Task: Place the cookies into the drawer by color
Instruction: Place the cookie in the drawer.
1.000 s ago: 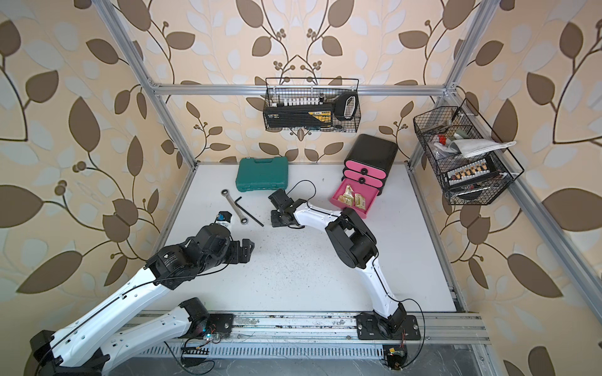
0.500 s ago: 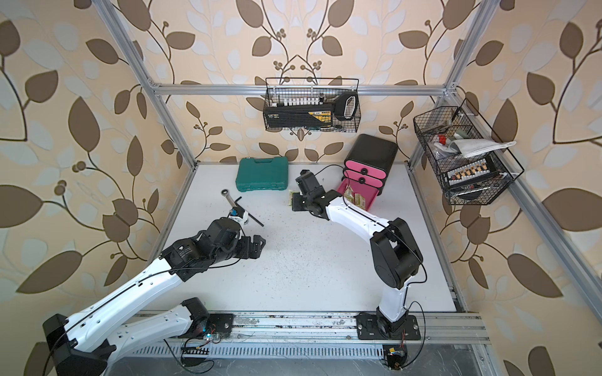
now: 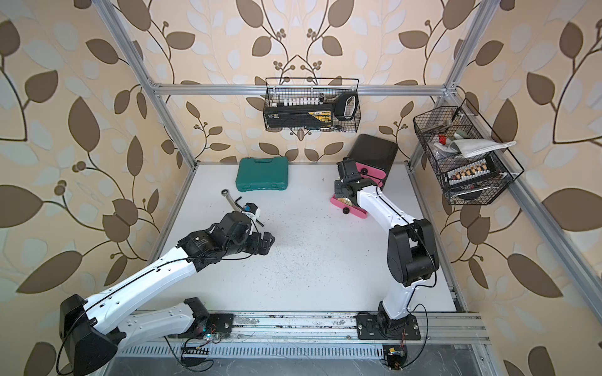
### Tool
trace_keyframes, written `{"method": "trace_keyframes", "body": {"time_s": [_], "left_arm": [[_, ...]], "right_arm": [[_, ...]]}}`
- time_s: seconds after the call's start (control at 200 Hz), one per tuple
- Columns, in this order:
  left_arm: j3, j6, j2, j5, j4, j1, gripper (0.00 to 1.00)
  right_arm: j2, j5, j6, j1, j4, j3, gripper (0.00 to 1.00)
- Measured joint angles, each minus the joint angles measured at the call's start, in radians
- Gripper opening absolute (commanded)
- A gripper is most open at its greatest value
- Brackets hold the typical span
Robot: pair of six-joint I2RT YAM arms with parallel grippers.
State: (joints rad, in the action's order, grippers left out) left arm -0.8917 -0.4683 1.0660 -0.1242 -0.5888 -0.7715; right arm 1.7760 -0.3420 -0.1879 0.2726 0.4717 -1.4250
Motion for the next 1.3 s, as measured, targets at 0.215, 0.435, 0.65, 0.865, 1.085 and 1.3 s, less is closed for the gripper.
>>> {"method": "trace_keyframes", "body": {"time_s": [0.215,0.435,0.65,0.865,1.085,1.3], "left_arm": [[0.0,0.013,0.0,0.004,0.009,0.0,0.98],[0.001,0.019,0.0,0.005,0.011,0.0,0.98],[0.005,0.019,0.0,0.005,0.014,0.0,0.98],[0.006,0.019,0.0,0.005,0.015,0.0,0.99],[0.006,0.019,0.011,0.005,0.015,0.0,0.98],[0.006,0.018,0.021,0.006,0.016,0.0,0.98]], "right_arm": [[0.01,-0.079,0.02,-0.09,0.039,0.001,0.0],[0.119,-0.13,0.028,-0.149,0.043,-0.001,0.0],[0.233,-0.197,0.128,-0.143,0.044,-0.042,0.0],[0.234,-0.282,0.308,-0.126,-0.017,-0.042,0.01],[0.282,-0.288,0.369,-0.101,-0.047,-0.063,0.31],[0.303,-0.288,0.365,-0.08,-0.064,-0.069,0.38]]}}
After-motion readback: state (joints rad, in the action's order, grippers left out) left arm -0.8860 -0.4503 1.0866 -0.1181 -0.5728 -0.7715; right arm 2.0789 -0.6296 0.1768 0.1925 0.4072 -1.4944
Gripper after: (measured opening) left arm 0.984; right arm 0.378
